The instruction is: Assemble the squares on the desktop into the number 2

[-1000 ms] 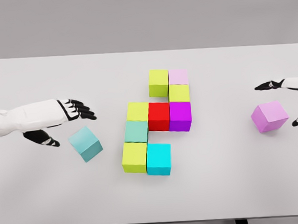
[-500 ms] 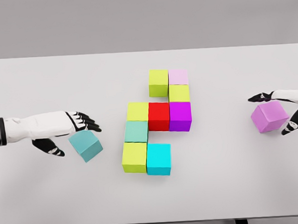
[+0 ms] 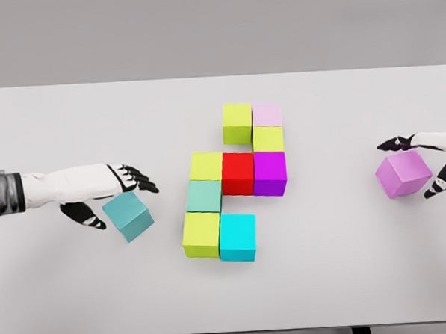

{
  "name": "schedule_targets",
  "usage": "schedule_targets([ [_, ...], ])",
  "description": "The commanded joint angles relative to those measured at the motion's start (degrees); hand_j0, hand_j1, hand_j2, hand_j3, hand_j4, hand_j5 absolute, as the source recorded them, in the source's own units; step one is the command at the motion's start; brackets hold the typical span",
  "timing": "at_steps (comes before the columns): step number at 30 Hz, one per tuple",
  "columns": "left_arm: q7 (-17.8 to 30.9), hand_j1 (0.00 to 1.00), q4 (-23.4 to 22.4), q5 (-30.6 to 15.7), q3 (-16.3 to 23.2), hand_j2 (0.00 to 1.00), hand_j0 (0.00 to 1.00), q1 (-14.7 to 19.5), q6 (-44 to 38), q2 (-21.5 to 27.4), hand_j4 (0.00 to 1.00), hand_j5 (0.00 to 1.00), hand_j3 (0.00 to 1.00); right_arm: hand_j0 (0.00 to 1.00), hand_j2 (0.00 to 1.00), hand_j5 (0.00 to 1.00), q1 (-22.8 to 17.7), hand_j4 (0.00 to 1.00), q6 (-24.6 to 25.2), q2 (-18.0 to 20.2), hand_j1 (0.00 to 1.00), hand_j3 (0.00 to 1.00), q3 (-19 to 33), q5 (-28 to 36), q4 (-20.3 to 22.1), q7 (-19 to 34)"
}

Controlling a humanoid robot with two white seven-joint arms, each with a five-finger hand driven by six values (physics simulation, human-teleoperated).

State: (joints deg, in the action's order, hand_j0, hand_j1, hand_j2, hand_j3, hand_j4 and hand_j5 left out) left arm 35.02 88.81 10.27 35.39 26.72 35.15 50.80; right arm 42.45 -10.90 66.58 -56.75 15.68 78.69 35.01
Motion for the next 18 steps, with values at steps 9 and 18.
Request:
schedule_targets([
  [9, -0.02, 0.98, -0.48, 0.1, 2.23, 0.98, 0.98, 0.0, -0.15, -0.26, 0.98, 0.98, 0.98, 0.48, 0.48, 0.48, 0.0, 0.48, 0.26, -0.31, 0.48, 0.48, 0.23, 0.58, 0.32, -0.01],
  [18, -0.02, 0.73, -0.66, 1.25, 2.23, 0.73, 0.73, 0.0, -0.15, -0.18, 0.73, 0.73, 0.73, 0.48, 0.48, 0.48, 0.18, 0.48, -8.26, 0.04, 0.48, 0.48, 4.89, -0.21, 9.98, -0.01],
])
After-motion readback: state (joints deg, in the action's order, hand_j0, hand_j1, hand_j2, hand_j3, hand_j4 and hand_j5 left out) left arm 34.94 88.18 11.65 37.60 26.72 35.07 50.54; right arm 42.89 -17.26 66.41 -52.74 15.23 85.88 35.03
